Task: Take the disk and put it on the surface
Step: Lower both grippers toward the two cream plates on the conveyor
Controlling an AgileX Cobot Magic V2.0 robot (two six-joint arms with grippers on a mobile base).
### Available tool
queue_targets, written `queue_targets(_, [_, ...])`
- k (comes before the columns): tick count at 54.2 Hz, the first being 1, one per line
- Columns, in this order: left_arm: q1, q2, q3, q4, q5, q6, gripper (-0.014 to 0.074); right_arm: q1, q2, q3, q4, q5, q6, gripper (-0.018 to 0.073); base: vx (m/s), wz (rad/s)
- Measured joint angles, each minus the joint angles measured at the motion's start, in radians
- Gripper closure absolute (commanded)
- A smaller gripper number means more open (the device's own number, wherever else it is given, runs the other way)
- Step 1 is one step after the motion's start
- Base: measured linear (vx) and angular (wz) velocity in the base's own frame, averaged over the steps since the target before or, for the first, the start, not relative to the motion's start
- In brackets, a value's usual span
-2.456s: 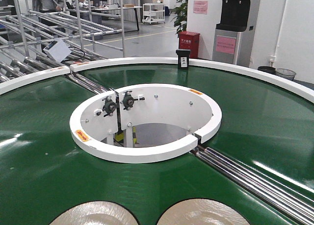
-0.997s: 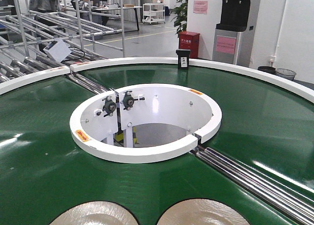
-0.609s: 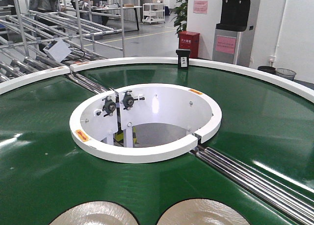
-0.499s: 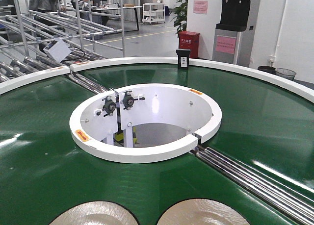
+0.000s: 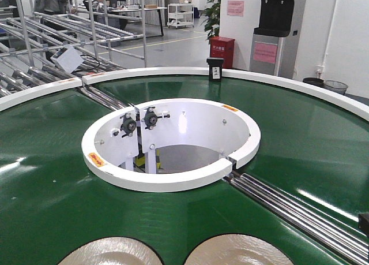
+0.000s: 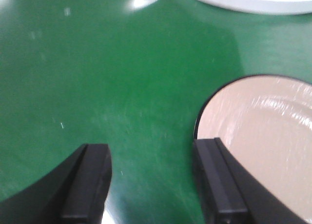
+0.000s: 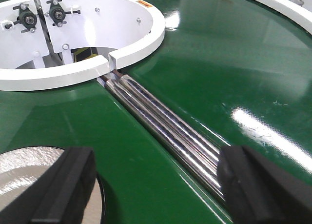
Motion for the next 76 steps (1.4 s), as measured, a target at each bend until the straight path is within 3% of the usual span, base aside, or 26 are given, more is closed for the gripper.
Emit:
queue_targets(8, [0.0, 0.113, -0.011, -0.032, -0.005, -0.093, 0.0096, 0.0, 0.0, 0.0, 0.003, 0.0, 0.0, -0.0026, 0.0, 0.0])
queue_targets(16, [0.0, 0.246, -0.05, -0.118, 0.04, -0.069, 0.0106, 0.0, 0.0, 0.0, 0.003, 0.0, 0.0, -0.0026, 0.0, 0.0])
queue_targets(24, [0.0, 0.373, -0.1, -0.289, 0.05, 0.113, 0.0153, 0.0, 0.0, 0.0, 0.003, 0.0, 0.0, -0.0026, 0.0, 0.0])
queue_targets(41, [0.021, 0.647, -0.178, -0.701, 0.138, 0.639, 0.0159, 0.0, 0.0, 0.0, 0.003, 0.001, 0.0, -0.0026, 0.0, 0.0])
queue_targets(52, [0.028, 0.763, -0.185, -0.913, 0.192, 0.887, 0.0159, 0.0, 0.0, 0.0, 0.003, 0.001, 0.0, -0.0026, 0.0, 0.0])
queue_targets(59, [0.03, 0.814, -0.188, -1.039, 0.254, 1.005, 0.0171, 0.0, 0.0, 0.0, 0.003, 0.001, 0.0, -0.0026, 0.0, 0.0])
queue_targets(65, [0.031, 0.846, -0.188, -1.134, 0.307, 1.079, 0.0242, 0.0, 0.0, 0.0, 0.003, 0.001, 0.0, -0.0026, 0.0, 0.0])
queue_targets(76, [0.031, 0.863, -0.19, -1.23, 0.409, 1.107, 0.0538, 0.0, 0.0, 0.0, 0.004, 0.001, 0.0, -0.0026, 0.0, 0.0])
